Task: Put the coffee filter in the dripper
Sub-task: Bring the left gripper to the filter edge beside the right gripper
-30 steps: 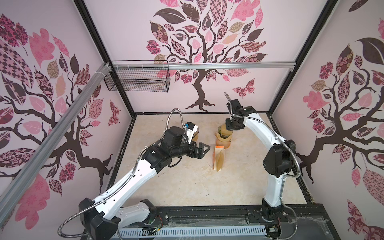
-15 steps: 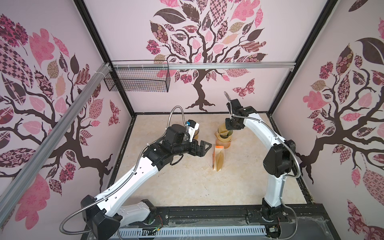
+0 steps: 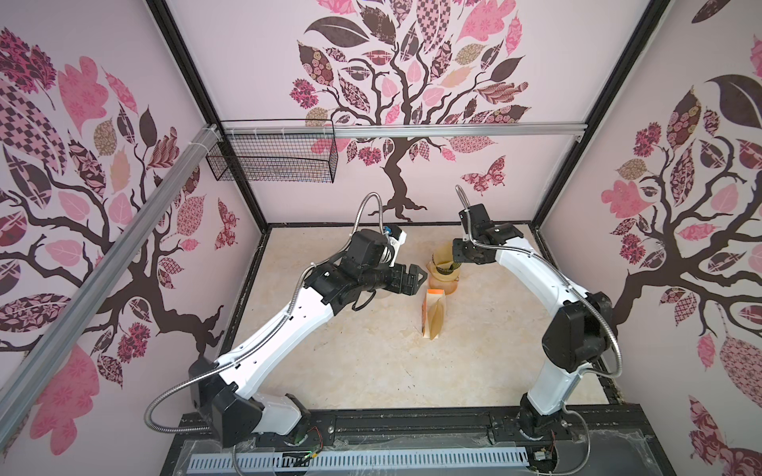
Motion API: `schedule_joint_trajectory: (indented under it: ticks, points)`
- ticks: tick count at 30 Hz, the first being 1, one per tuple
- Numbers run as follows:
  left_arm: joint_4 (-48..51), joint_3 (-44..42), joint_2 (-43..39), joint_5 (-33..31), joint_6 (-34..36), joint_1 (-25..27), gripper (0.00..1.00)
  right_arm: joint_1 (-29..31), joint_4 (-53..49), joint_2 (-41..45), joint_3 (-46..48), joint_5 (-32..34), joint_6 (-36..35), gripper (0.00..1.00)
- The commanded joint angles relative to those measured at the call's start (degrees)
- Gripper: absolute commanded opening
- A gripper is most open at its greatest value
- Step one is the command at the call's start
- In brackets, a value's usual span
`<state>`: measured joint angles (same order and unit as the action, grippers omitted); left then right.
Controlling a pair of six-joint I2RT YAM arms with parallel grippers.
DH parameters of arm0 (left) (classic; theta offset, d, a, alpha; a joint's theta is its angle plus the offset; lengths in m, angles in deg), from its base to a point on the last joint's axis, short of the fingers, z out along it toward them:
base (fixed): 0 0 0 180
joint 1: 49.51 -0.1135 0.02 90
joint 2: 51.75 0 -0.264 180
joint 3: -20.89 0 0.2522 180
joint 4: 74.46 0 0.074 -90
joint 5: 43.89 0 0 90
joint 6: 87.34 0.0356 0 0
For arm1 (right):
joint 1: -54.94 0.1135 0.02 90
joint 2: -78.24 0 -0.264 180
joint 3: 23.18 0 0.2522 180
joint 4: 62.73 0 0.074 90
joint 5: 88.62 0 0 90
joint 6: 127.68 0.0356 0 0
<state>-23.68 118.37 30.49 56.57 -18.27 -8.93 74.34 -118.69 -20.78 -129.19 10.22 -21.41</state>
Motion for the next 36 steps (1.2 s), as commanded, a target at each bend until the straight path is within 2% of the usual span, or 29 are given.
schedule_joint_trajectory:
  ticks: [1, 5, 10, 16, 26, 36]
  points:
    - [2.5, 5.9, 3.3, -3.1, 0.7, 0.4, 0.94, -0.8, 7.0, 6.7, 1.8, -2.1, 1.5, 0.54]
    - [3.8, 11.5, 9.2, -5.2, 0.9, 0.5, 0.91, -1.4, 9.4, 8.4, 3.8, -4.9, 2.4, 0.65]
    - [4.1, 18.5, 16.8, -7.5, 0.6, 0.5, 0.87, -1.6, 9.1, 5.9, 3.6, -6.7, 2.3, 0.75]
    - [6.5, 30.0, 26.8, -10.0, 1.0, 0.5, 0.79, -1.6, 7.9, 3.6, 3.7, -2.6, 1.7, 0.86]
    - [9.4, 41.5, 38.5, -11.6, 1.5, 0.3, 0.69, -2.7, 7.8, 0.6, 4.5, -2.5, 1.2, 0.89]
    - [10.8, 46.1, 44.3, -9.8, 0.7, -1.1, 0.60, -3.7, 8.6, -0.6, 6.6, -3.1, 1.7, 0.89]
